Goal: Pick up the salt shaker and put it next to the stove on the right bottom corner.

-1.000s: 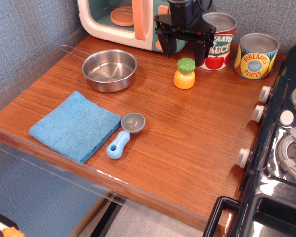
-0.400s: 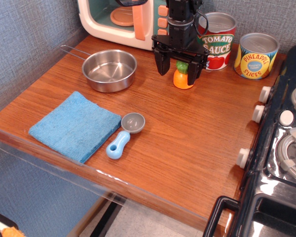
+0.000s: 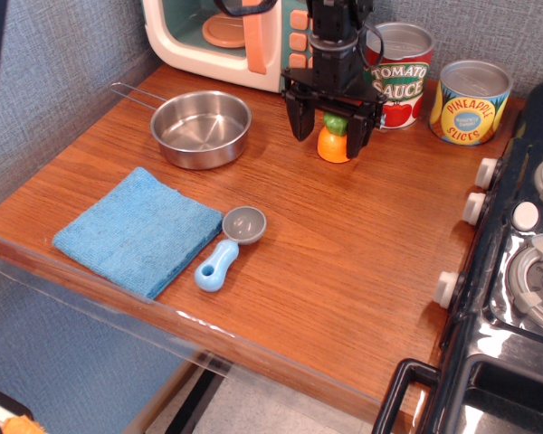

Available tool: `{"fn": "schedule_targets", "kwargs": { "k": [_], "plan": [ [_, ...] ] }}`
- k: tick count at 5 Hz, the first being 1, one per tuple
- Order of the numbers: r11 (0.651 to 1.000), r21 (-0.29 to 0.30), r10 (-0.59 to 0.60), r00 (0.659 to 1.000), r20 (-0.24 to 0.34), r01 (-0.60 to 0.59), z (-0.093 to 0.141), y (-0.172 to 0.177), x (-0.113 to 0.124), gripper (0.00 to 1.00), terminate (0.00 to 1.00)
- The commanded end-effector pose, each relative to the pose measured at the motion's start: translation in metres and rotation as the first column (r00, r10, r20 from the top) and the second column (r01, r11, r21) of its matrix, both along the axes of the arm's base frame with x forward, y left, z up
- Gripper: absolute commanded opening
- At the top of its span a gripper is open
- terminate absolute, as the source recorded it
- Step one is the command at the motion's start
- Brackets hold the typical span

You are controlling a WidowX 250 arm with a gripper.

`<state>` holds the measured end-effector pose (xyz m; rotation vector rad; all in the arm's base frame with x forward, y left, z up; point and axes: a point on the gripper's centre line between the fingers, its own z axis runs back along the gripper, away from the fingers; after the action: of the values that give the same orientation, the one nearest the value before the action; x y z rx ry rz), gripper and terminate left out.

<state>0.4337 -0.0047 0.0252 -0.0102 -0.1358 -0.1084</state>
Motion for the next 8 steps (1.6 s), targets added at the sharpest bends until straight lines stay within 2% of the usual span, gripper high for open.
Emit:
{"fn": "schedule_targets", "kwargs": {
  "k": [1,2,3,4,5,6,8],
  "plan": [
    [1.000,-0.023,-0.014,0.996,0.088,0.016,0.031,-0.002,0.005,0.00,0.00],
    [0.999,-0.036,-0.027,0.989,0.148,0.032,0.052,-0.004,-0.002,0.00,0.00],
    [0.994,-0.040,-0.089,0.970,0.228,0.101,0.081,-0.014,-0.032,0.00,0.00],
    [0.978,-0.009,-0.200,0.955,0.221,0.207,0.077,-0.025,-0.076,0.00,0.00],
    [0.935,0.008,-0.352,0.925,0.141,0.354,0.052,-0.036,-0.119,0.00,0.00],
    [0.894,0.046,-0.448,0.890,0.083,0.446,0.034,-0.048,-0.145,0.00,0.00],
    [0.852,0.063,-0.523,0.849,0.072,0.520,0.027,-0.070,-0.156,0.00,0.00]
  ]
}}
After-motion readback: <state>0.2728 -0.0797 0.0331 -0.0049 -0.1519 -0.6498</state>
